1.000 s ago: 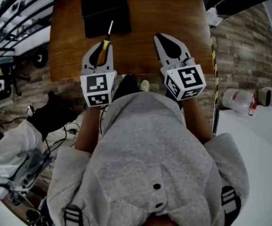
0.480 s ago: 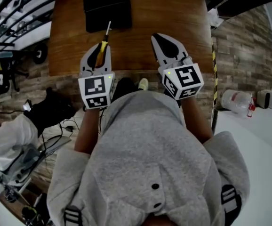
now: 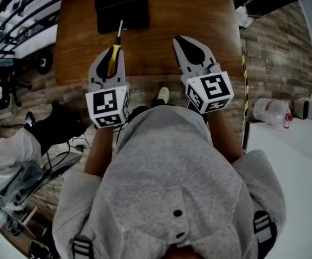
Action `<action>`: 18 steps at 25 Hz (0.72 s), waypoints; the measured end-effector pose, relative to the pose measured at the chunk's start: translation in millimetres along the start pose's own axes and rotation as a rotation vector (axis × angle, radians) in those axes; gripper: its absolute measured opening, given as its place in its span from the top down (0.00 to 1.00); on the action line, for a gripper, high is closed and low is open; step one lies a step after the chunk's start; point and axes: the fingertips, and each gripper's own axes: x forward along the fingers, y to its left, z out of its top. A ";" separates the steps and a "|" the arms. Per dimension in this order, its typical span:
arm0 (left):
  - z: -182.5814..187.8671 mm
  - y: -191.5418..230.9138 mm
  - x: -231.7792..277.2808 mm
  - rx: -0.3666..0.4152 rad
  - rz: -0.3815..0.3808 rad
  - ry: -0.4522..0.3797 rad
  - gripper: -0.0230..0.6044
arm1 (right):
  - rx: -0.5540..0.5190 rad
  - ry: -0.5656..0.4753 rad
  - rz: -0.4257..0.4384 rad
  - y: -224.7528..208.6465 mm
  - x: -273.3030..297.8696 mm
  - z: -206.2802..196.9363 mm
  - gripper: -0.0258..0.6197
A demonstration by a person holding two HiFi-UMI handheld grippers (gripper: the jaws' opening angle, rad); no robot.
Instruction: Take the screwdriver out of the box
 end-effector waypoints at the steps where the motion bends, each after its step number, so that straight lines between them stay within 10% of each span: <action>1: 2.0 -0.2 -6.0 -0.001 0.001 -0.011 0.83 | 0.000 -0.004 -0.007 3.2 -4.4 1.3 0.92; 18: -23.3 -17.5 -151.3 -0.040 -0.043 -0.080 0.83 | -0.026 -0.041 -0.034 109.4 -101.5 -6.5 0.92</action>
